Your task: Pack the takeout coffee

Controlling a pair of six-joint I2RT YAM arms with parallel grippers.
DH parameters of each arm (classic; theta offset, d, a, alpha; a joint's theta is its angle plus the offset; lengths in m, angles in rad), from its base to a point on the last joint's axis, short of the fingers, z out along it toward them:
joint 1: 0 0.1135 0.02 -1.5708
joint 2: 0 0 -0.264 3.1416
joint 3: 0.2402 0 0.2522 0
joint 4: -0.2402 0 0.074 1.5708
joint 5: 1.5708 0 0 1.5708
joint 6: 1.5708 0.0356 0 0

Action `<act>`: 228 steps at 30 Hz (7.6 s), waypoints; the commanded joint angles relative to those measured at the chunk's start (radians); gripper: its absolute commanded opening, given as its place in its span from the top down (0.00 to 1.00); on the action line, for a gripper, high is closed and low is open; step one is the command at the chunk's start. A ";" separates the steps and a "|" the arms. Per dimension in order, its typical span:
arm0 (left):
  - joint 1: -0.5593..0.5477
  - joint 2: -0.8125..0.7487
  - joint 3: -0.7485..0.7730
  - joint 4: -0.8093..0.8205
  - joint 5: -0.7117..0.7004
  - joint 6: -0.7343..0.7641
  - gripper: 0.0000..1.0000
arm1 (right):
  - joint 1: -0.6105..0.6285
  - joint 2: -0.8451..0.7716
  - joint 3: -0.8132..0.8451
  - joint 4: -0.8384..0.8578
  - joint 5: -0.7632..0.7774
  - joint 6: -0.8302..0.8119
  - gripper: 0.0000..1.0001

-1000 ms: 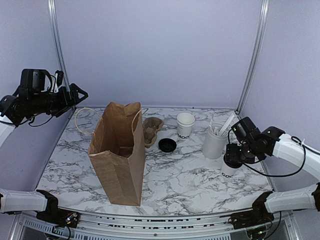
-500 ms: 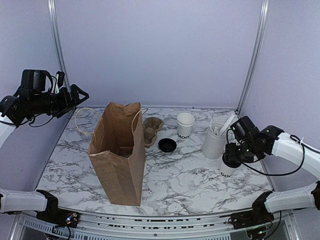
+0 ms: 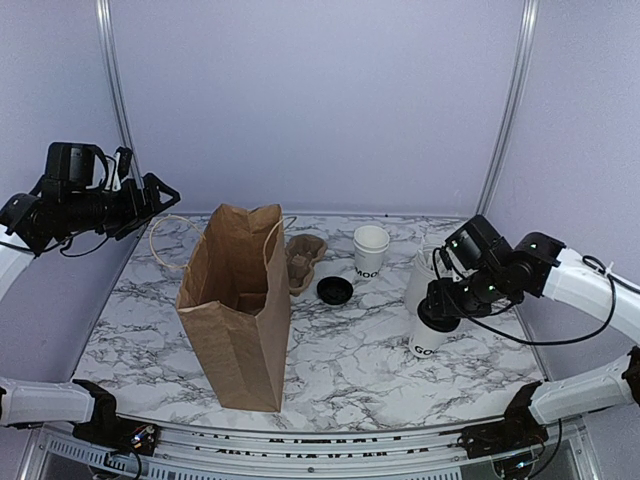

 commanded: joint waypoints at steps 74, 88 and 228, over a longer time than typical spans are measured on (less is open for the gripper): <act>-0.486 0.090 0.097 -0.126 -0.012 -0.016 1.00 | 0.264 0.590 1.250 0.181 -0.282 -0.349 0.43; -0.575 0.159 0.183 -0.125 -0.123 -0.093 1.00 | 0.310 0.587 1.138 0.056 -0.341 -0.363 0.43; -0.822 0.194 -0.683 0.820 -0.053 -0.205 0.60 | 0.364 0.818 1.367 -0.072 -0.173 -0.326 0.48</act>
